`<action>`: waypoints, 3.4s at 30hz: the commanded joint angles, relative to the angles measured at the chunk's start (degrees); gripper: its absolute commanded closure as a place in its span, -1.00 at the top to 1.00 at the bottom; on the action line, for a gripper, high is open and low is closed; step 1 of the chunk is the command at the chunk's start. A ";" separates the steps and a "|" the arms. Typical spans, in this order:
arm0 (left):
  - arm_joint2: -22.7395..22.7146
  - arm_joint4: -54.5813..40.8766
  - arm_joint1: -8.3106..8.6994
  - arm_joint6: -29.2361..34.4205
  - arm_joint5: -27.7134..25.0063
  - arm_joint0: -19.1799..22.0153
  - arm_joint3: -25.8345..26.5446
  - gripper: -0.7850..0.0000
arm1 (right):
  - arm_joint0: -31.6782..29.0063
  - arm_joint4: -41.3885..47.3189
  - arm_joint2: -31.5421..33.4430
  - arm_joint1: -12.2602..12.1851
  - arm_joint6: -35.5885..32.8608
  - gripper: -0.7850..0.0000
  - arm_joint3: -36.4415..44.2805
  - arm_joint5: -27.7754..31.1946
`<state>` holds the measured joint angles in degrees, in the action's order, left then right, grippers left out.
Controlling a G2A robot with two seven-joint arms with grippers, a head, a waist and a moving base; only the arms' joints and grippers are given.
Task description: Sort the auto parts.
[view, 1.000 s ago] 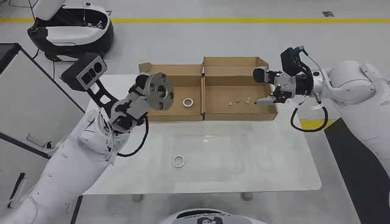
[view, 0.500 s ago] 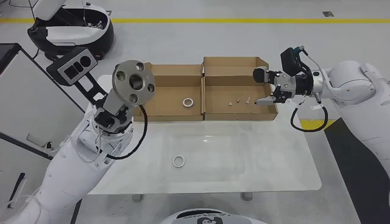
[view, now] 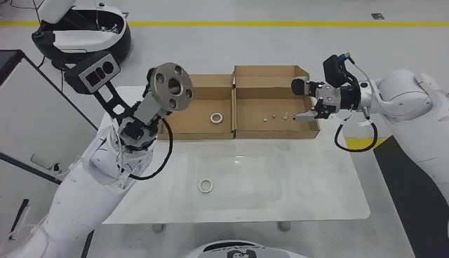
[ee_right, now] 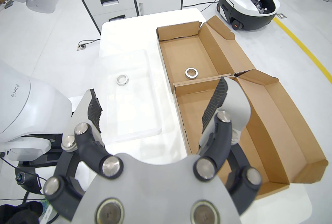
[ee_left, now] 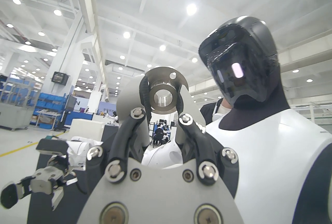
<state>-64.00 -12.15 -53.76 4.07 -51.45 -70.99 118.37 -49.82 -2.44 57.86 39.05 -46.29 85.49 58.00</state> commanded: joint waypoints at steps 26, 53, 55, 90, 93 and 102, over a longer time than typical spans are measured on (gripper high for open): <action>0.82 29.90 -2.48 7.80 34.29 4.95 -11.47 -1.00 | 0.00 0.00 0.00 0.00 0.00 1.00 0.00 0.00; 20.99 57.04 -10.14 21.17 49.84 23.92 -45.08 -1.00 | 0.00 0.00 0.00 0.00 0.00 1.00 0.00 0.00; 21.81 57.81 -10.64 22.26 49.48 24.59 -47.50 -1.00 | 0.00 0.00 0.00 0.00 0.00 1.00 0.00 0.00; 28.88 63.78 -18.11 30.62 44.62 29.12 -65.84 1.00 | 0.00 0.00 0.00 0.00 0.00 1.00 0.00 0.00; 28.18 65.23 -17.95 30.05 45.38 28.80 -64.72 1.00 | 0.00 0.00 0.00 0.00 0.00 1.00 0.00 0.00; 22.65 68.94 -15.45 31.79 44.10 25.98 -52.56 1.00 | 0.00 0.00 0.00 0.00 0.00 1.00 0.00 0.00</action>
<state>-40.63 55.82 -69.71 34.53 -6.52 -44.48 63.55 -49.82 -2.44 57.86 39.05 -46.29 85.49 58.00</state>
